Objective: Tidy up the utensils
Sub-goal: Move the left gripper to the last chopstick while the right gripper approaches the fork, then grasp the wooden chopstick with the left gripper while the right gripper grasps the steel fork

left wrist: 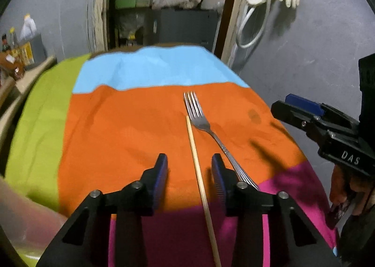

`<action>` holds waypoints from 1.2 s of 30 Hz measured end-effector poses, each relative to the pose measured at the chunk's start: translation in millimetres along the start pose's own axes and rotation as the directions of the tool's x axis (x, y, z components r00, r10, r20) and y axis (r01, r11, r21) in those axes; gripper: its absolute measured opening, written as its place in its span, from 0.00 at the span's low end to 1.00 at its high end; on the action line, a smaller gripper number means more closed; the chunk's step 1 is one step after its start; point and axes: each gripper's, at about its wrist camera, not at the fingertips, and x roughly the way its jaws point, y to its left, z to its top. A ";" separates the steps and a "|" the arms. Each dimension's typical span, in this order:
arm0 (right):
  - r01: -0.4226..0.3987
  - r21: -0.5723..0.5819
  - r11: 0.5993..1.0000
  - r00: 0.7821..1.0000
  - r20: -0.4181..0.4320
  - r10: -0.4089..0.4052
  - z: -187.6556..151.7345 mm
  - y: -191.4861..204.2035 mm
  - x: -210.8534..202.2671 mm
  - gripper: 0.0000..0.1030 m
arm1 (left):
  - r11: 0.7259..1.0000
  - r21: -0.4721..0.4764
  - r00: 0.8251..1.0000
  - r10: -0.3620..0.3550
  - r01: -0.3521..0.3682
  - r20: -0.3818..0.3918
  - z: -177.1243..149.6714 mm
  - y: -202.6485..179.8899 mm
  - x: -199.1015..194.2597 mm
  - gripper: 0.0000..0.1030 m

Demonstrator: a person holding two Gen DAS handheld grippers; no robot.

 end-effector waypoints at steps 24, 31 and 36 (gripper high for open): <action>-0.085 -0.050 0.995 0.950 -0.305 0.066 7.8 19.3 90.5 0.49 | 0.983 -0.171 0.996 0.058 -0.067 -0.061 8.2 36.7 14.9 0.03; -0.066 -0.114 0.991 0.943 -0.331 0.025 17.4 34.4 113.2 0.49 | 0.982 -0.185 0.995 0.028 -0.045 -0.094 8.7 36.7 14.3 0.03; -0.073 -0.118 0.990 0.943 -0.331 0.030 16.9 35.9 111.5 0.37 | 0.983 -0.181 0.994 0.011 -0.031 -0.112 6.9 35.9 12.8 0.03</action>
